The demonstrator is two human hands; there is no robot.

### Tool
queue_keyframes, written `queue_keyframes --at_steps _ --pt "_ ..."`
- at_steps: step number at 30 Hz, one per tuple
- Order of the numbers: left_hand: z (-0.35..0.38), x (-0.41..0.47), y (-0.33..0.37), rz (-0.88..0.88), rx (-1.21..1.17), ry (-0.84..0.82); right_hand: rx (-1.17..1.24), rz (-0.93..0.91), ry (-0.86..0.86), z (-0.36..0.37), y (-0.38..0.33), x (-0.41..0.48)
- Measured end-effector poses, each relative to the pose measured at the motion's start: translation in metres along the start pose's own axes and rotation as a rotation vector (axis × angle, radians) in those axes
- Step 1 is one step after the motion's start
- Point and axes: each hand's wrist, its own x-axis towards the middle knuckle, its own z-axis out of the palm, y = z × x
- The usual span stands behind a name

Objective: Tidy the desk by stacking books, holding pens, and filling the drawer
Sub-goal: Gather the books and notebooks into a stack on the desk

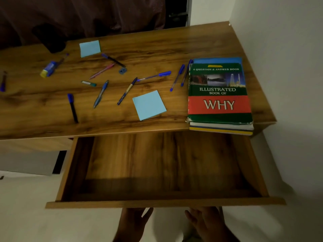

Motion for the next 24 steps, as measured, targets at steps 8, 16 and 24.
queue_keyframes --at_steps 8,16,24 --pt "-0.044 -0.024 -0.029 -0.002 0.06 -0.024 -0.039 -0.019 0.006 -0.044 0.049 -0.006" --pt "-0.066 -0.037 -0.043 -0.037 0.049 -0.088 -0.105 -0.064 -0.047 -0.063 0.073 -0.013" --pt "-0.083 -0.028 -0.046 -0.09 0.127 -0.084 -0.269 -0.001 -0.032 -0.07 0.075 -0.017"
